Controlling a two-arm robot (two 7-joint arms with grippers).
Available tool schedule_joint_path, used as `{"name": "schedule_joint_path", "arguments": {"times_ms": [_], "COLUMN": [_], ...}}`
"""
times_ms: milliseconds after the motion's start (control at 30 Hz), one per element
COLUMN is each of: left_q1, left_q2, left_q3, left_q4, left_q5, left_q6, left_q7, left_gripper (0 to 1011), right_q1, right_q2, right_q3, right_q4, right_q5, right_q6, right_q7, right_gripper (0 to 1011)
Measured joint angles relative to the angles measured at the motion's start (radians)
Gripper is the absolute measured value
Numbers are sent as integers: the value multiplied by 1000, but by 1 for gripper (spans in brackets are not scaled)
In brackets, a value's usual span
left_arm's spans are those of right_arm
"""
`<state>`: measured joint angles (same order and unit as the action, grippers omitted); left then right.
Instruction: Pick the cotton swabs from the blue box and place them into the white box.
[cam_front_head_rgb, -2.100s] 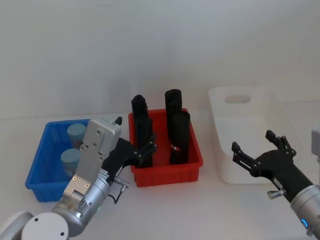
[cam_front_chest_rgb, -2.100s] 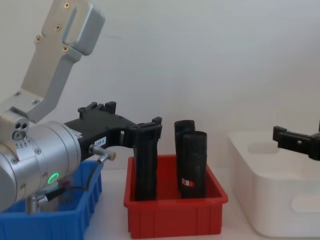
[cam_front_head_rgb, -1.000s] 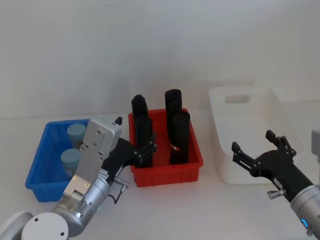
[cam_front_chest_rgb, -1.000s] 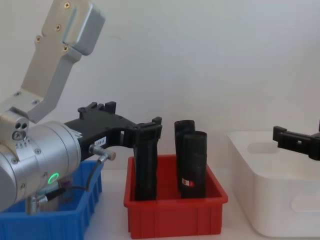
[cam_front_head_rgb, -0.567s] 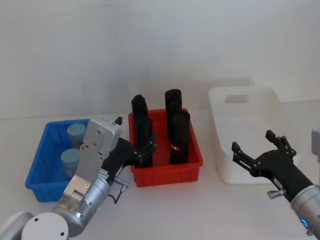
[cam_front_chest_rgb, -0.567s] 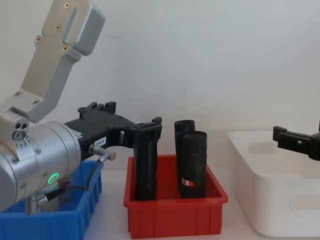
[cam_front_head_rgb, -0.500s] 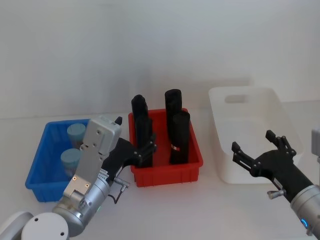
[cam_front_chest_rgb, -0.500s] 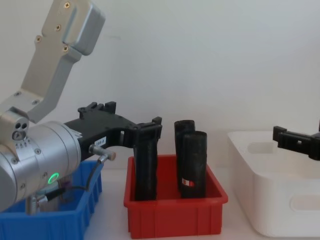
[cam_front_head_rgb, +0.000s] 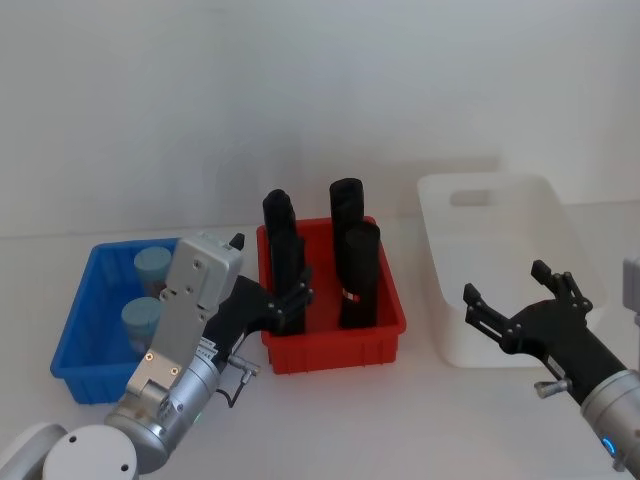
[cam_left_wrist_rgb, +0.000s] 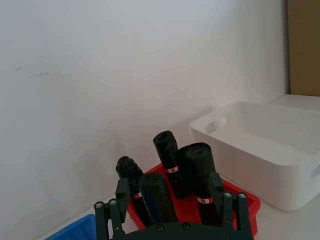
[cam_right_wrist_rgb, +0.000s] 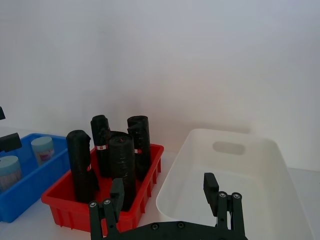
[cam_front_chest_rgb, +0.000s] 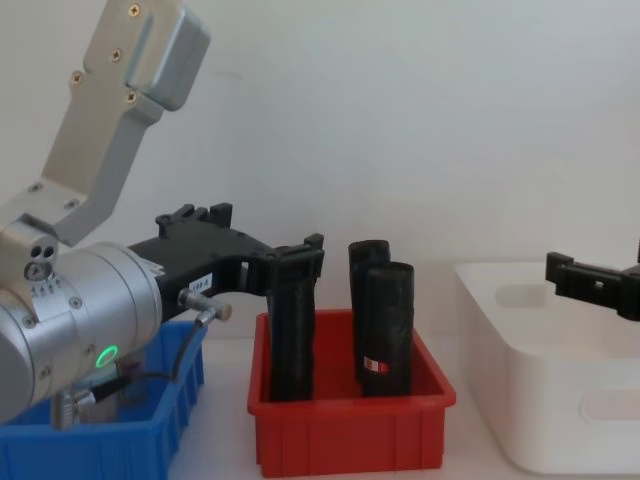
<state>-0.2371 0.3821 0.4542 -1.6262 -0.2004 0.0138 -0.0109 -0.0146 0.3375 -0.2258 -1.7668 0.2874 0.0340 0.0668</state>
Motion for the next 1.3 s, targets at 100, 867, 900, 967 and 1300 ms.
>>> {"name": "schedule_joint_path", "arguments": {"times_ms": [100, 867, 900, 967, 1300], "left_q1": [0, -83, -90, -97, -130], "left_q2": [-1, -46, -47, -48, -43], "left_q3": [-1, -49, -55, -61, -101], "left_q4": [1, 125, 139, 152, 222], "left_q5": [-1, -67, -73, -78, -107], "left_q6": [2, 109, 117, 124, 177], "left_q7": [0, 35, 36, 36, 34], "left_gripper": [1004, 1004, 1004, 1004, 1004], "right_q1": [0, 0, 0, 0, 0], "right_q2": [0, 0, 0, 0, 0], "right_q3": [0, 0, 0, 0, 0], "right_q4": [0, 0, 0, 0, 0], "right_q5": [0, 0, 0, 0, 0], "right_q6": [0, 0, 0, 0, 0], "right_q7": [0, 0, 0, 0, 0], "right_gripper": [1002, 1002, 1002, 1002, 1002]}}
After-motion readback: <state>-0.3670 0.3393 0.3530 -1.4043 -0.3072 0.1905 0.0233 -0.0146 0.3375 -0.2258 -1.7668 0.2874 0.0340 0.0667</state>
